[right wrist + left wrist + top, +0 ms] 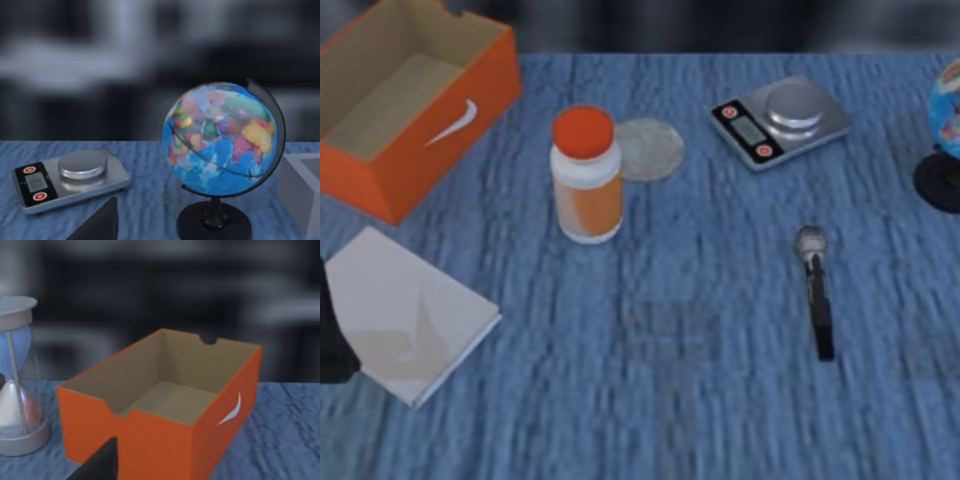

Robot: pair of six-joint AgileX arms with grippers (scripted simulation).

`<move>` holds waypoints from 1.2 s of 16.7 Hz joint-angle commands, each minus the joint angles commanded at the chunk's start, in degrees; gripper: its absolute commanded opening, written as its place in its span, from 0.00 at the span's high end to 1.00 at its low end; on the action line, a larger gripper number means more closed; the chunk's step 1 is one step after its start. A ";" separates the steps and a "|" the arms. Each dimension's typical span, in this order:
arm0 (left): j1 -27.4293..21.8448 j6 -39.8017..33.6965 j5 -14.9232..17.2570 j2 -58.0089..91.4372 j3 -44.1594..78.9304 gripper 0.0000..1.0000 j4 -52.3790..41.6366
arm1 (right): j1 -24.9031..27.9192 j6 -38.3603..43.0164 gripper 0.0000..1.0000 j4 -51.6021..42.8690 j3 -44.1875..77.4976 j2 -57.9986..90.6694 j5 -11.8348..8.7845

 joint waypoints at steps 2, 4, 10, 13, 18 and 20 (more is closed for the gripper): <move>0.00 0.00 0.00 0.00 0.00 0.00 0.00 | 0.00 0.00 0.00 0.00 0.00 0.00 0.00; 0.00 0.00 0.00 0.00 0.00 0.00 0.00 | 0.63 0.49 0.00 -1.26 1.47 1.76 -0.05; 0.00 0.00 0.00 0.00 0.00 0.00 0.00 | 5.71 5.55 0.00 -12.78 15.95 21.49 0.37; 0.00 0.00 0.00 0.00 0.00 0.00 0.00 | 9.21 9.53 0.00 -20.32 27.26 38.02 0.76; 0.00 0.00 0.00 0.00 0.00 0.00 0.00 | 15.53 16.55 0.00 -32.26 48.18 68.29 1.03; 0.00 0.00 0.00 0.00 0.00 0.00 0.00 | 17.93 19.12 0.00 -36.70 56.09 79.56 1.11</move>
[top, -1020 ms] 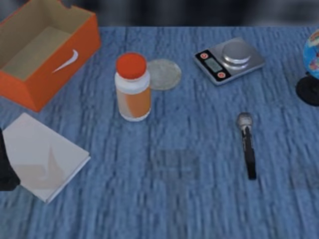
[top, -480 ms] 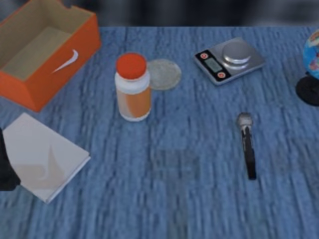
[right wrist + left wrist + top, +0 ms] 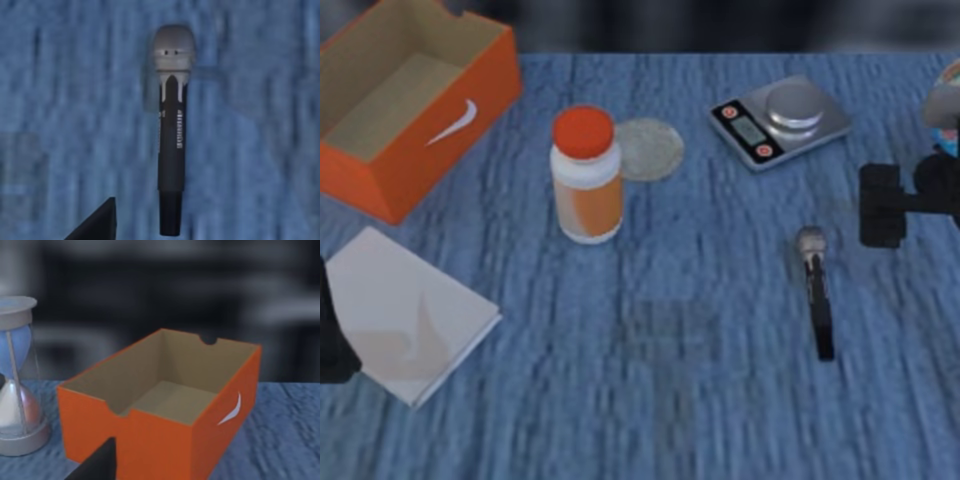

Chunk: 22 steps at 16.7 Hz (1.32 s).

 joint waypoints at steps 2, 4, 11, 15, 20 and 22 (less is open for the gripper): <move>0.00 0.00 0.00 0.00 0.00 0.00 0.00 | 2.18 2.30 0.00 -4.24 7.01 9.97 0.14; 0.00 0.00 0.00 0.00 0.00 0.00 0.00 | 4.04 4.26 0.00 -8.22 12.82 18.30 0.35; 0.00 0.00 0.00 0.00 0.00 0.00 0.00 | 7.09 7.53 0.00 -15.86 21.53 31.64 1.01; 0.00 0.00 0.00 0.00 0.00 0.00 0.00 | 6.79 7.47 0.00 -15.74 21.35 31.50 0.96; 0.00 0.00 0.00 0.00 0.00 0.00 0.00 | 6.82 7.29 0.00 -9.21 18.87 35.67 1.02; 0.00 0.00 0.00 0.00 0.00 0.00 0.00 | 6.73 7.27 0.00 -3.74 16.96 38.81 1.04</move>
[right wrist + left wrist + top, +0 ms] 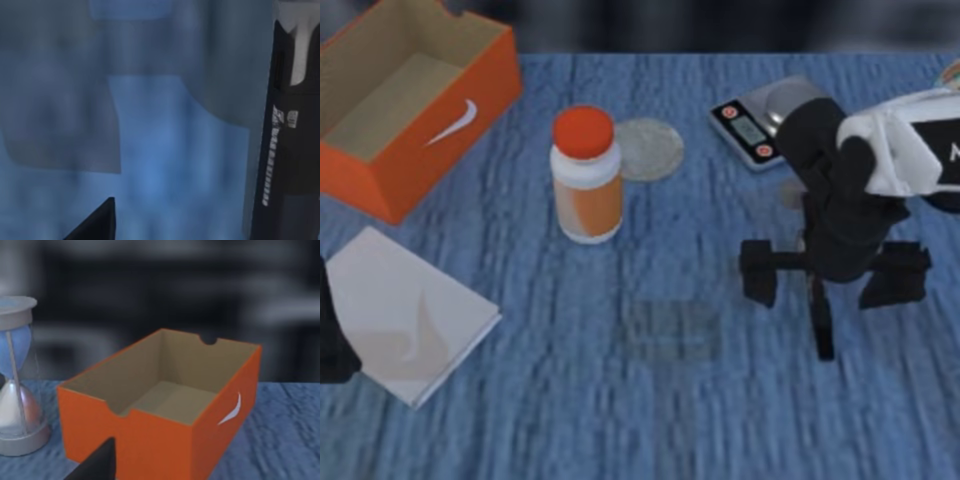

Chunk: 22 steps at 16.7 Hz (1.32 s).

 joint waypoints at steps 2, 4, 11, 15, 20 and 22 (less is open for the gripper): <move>0.00 0.00 0.00 0.00 0.00 0.00 0.00 | -0.08 -0.05 0.00 4.70 -1.78 2.84 0.02; 0.00 0.00 0.00 0.00 0.00 0.00 0.00 | -0.12 -0.07 0.00 7.10 -2.80 4.60 0.03; 0.00 0.00 0.00 0.00 0.00 0.00 0.00 | -0.13 -0.07 0.23 7.37 -2.92 4.83 0.04; 0.00 0.00 0.00 0.00 0.00 0.00 0.00 | -0.13 -0.07 0.53 7.37 -2.92 4.83 0.04; 0.00 0.00 0.00 0.00 0.00 0.00 0.00 | -0.13 -0.07 0.90 7.37 -2.92 4.83 0.04; 0.00 0.00 0.00 0.00 0.00 0.00 0.00 | -0.13 -0.07 1.00 7.37 -2.92 4.83 0.04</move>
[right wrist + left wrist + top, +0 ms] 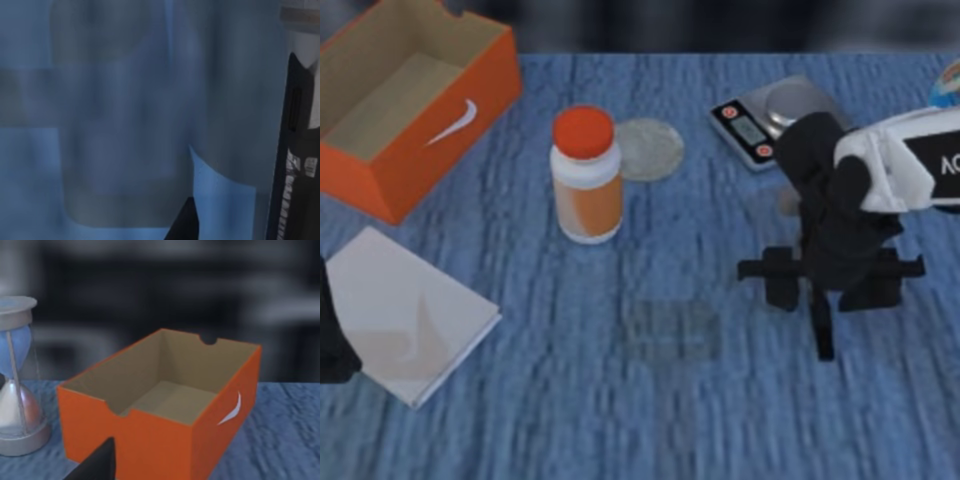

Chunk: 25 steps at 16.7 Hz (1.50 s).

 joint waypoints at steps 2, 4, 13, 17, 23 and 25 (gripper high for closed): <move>0.00 0.00 0.00 0.00 0.00 0.00 0.00 | 0.00 0.00 1.00 0.00 0.00 0.00 0.00; 0.00 0.00 0.00 0.00 0.00 0.00 0.00 | 0.00 0.00 1.00 0.00 0.00 0.00 0.00; 0.00 0.00 0.00 0.00 0.00 0.00 0.00 | 0.31 -2.53 1.00 4.33 0.08 -4.30 -0.57; 0.00 0.00 0.00 0.00 0.00 0.00 0.00 | 0.34 -6.50 1.00 18.86 -3.50 -6.98 -4.49; 0.00 0.00 0.00 0.00 0.00 0.00 0.00 | 0.25 -14.79 1.00 50.96 -12.58 -12.99 -12.51; 0.00 0.00 0.00 0.00 0.00 0.00 0.00 | 0.17 -17.67 1.00 61.79 -15.78 -15.61 -15.18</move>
